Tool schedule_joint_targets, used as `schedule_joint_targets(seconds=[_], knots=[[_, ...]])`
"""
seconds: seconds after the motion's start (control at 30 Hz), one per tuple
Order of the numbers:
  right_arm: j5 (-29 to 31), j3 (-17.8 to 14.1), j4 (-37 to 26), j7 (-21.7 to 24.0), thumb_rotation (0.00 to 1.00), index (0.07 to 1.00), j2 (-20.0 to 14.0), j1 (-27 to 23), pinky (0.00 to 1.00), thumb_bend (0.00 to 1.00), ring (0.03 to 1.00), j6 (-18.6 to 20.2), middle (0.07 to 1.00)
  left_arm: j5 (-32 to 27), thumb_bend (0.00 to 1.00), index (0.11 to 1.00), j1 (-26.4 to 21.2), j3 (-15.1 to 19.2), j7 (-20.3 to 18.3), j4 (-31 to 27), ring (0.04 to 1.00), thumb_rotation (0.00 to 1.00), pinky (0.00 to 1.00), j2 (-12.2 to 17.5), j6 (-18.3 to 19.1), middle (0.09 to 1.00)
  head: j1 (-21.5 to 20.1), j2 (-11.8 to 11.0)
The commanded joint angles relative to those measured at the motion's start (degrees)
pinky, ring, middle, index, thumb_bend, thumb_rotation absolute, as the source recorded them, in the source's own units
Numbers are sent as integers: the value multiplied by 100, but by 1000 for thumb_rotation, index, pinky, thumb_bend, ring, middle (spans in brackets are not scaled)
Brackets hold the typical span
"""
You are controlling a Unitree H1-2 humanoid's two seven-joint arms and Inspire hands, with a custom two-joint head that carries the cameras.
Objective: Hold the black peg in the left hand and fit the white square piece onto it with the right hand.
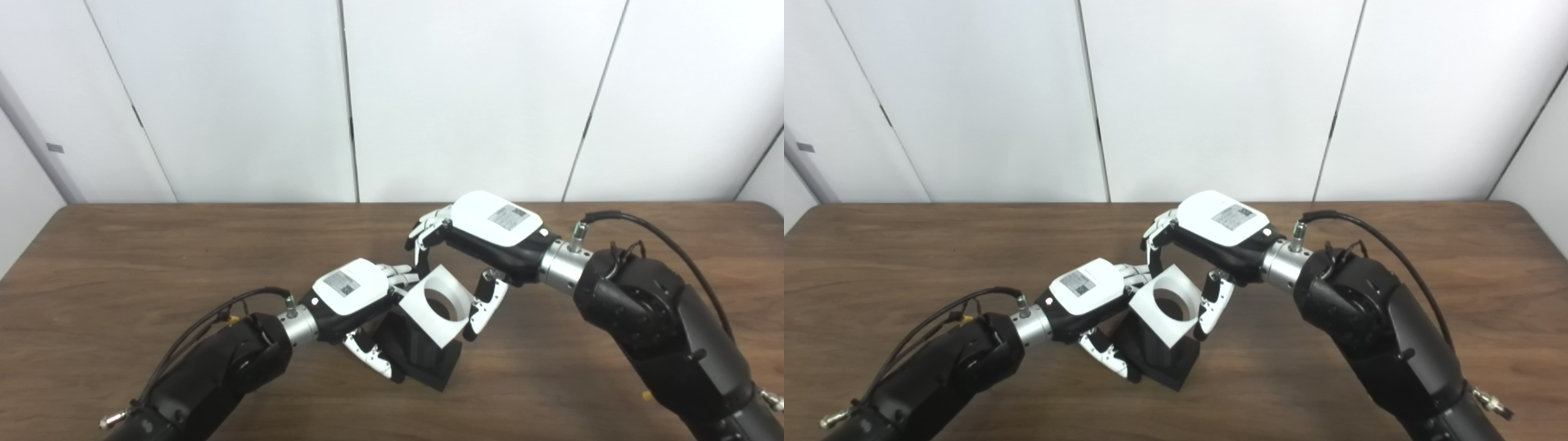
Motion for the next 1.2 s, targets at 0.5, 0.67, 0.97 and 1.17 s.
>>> schedule_joint_targets(seconds=[0.5,0.67,0.97,1.17], knots=[[12,26,306,-187,136,478,168,-224,815,519,825,-161,754,515,520,492,199,-322,-578,30,937,79,861,-59,161,927,72,42],[-13,68,390,-204,137,478,220,-216,805,518,818,-200,754,530,521,492,209,-315,-535,10,936,79,853,-57,155,927,74,40],[-19,143,577,-292,136,478,368,-195,811,518,817,-215,751,515,520,493,210,-325,-574,20,927,79,865,-78,199,926,84,52],[-53,240,668,-256,137,478,480,-184,825,517,825,-190,753,518,521,492,202,-337,-570,32,920,78,856,-83,189,928,91,54]])
